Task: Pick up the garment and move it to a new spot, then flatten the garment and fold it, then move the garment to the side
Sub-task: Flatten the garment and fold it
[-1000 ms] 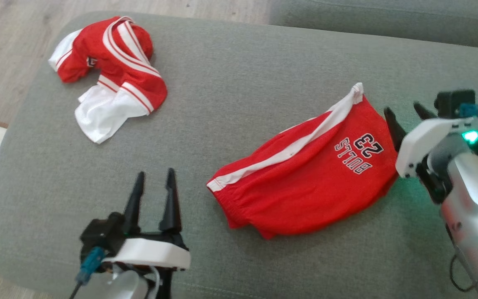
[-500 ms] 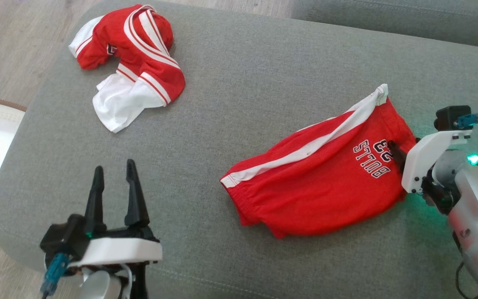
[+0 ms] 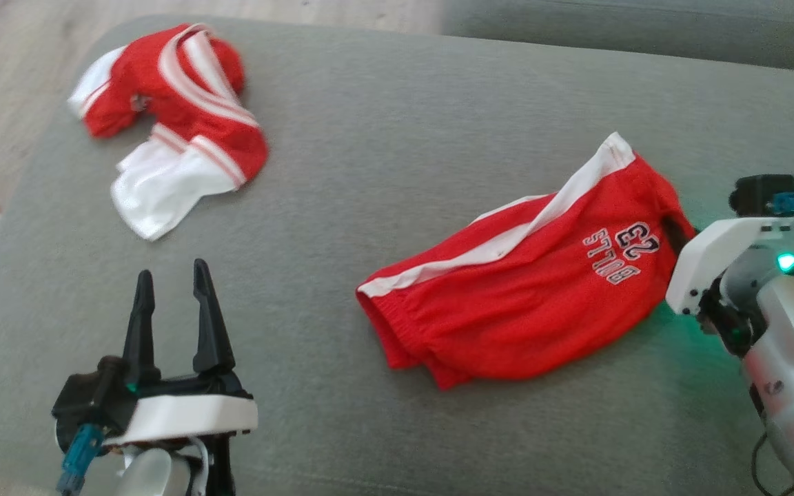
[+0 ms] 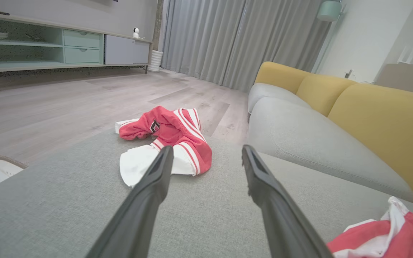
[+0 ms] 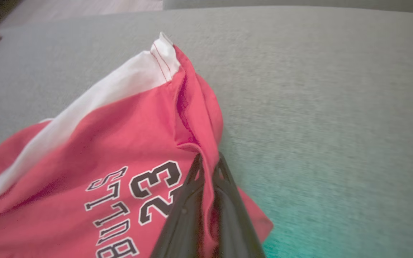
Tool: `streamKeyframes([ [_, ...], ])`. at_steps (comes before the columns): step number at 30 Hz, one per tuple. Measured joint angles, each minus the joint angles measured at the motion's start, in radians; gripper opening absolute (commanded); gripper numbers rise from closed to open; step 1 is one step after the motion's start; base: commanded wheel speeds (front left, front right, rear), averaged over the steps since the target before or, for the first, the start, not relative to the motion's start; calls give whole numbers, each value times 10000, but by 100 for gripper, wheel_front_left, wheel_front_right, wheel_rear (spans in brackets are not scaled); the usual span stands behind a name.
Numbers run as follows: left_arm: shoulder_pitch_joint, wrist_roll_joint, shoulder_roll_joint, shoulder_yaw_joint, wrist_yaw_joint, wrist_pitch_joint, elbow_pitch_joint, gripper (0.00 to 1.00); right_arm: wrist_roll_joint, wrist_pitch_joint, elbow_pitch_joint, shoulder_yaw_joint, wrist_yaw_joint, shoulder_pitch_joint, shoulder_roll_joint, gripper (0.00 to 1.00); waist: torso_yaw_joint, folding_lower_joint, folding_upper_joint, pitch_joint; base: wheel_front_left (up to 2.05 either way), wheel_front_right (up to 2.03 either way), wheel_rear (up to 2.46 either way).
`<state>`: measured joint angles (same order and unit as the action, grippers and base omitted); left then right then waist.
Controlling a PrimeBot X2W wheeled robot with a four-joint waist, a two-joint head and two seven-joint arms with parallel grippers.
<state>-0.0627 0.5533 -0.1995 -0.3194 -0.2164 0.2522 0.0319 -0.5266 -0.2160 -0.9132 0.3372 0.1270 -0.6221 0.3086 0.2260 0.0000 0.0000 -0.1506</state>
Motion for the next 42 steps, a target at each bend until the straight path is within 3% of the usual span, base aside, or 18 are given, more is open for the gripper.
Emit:
streamKeyframes([
  [10, 98, -84, -12, 151, -6, 0, -42, 100, 182, 1406, 295, -1354, 0, 959, -211, 0, -1537, 0, 0, 163, 0, 0, 0],
  [21, 99, -86, -12, -4, 6, -2, -21, 100, 978, 2102, 1528, -3204, 0, 2556, -1400, 0, -3146, 0, 0, 168, 0, 0, 0],
  [30, 106, -86, 4, -136, 48, -15, 140, 100, 1413, 1753, 2882, -3722, 0, 2789, -1921, 0, -2850, 0, 0, 358, 0, 0, 0],
  [36, 433, -86, 251, -397, 67, -15, 301, 100, 1411, 1137, 4401, -2569, 0, 2755, -2305, 0, -2219, -1, 0, 681, 0, 0, 0],
  [42, 509, -86, 313, -445, 153, -15, 433, 100, 993, 502, 4790, -769, 0, 2621, -2416, 0, -1600, -1, 0, 902, 0, 0, 0],
])
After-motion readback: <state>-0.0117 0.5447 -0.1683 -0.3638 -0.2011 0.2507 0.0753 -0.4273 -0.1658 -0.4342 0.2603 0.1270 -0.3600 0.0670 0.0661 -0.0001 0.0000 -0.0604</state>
